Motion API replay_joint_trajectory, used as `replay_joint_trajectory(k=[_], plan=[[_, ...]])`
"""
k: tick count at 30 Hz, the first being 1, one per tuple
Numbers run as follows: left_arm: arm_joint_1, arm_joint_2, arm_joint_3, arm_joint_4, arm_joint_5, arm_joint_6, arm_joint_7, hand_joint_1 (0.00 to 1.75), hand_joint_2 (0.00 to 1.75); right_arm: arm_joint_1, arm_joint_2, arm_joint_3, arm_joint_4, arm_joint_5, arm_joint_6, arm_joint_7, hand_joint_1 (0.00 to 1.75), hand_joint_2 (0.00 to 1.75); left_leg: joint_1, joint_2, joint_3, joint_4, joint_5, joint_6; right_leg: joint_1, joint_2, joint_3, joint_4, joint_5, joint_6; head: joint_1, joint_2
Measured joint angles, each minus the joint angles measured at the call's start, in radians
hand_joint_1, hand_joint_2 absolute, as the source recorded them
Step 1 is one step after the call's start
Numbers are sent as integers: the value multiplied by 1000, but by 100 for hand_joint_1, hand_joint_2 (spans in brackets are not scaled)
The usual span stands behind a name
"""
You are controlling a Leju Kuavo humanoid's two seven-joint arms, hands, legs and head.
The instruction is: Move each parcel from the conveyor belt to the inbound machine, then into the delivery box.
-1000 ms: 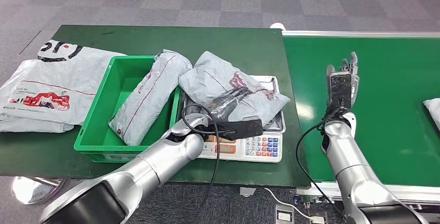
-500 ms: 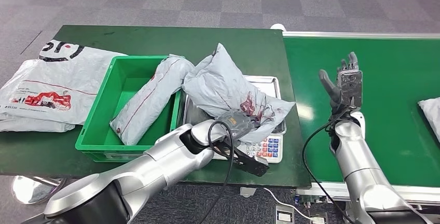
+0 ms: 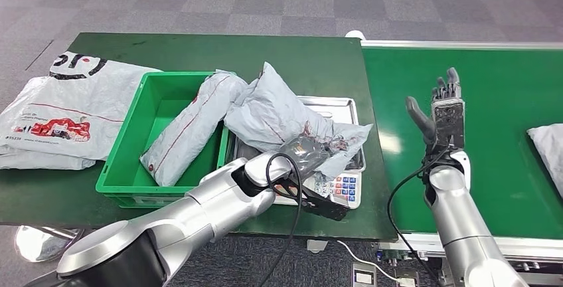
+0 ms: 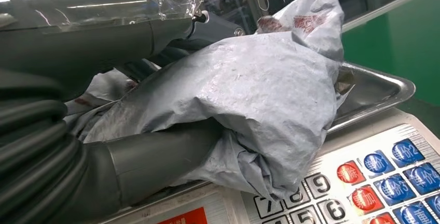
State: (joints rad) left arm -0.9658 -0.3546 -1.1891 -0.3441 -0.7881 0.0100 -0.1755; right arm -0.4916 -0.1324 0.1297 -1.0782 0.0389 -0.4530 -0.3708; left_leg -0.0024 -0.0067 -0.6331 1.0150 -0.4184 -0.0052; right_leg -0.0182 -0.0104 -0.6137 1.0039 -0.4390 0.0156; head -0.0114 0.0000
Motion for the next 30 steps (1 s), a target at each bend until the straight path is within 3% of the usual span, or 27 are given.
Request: replay_joint_trajectory(k=[6,14,27,30], plan=[[-1,0,10,-3,19,58,-5,175,175,4,0,0,-13,4,7,-3,0,175,0,0,0,0,0,0,0,0,0,0,0,0,0,0],[-54,15,121,-83,49,318,3,175,175,-3,0,0,-12,22,2,-23,0,175,0,0,-1,0,0,0,0,0,0,0,0,0,0,0],[-66,37,186,-144,27,339,14,175,175,-3,0,0,-12,23,1,-26,0,175,0,0,-1,0,0,0,0,0,0,0,0,0,0,0],[-68,41,188,-150,-31,409,47,175,175,-6,1,0,-9,19,4,-29,0,175,0,0,-1,0,0,0,0,0,0,0,0,0,0,0]])
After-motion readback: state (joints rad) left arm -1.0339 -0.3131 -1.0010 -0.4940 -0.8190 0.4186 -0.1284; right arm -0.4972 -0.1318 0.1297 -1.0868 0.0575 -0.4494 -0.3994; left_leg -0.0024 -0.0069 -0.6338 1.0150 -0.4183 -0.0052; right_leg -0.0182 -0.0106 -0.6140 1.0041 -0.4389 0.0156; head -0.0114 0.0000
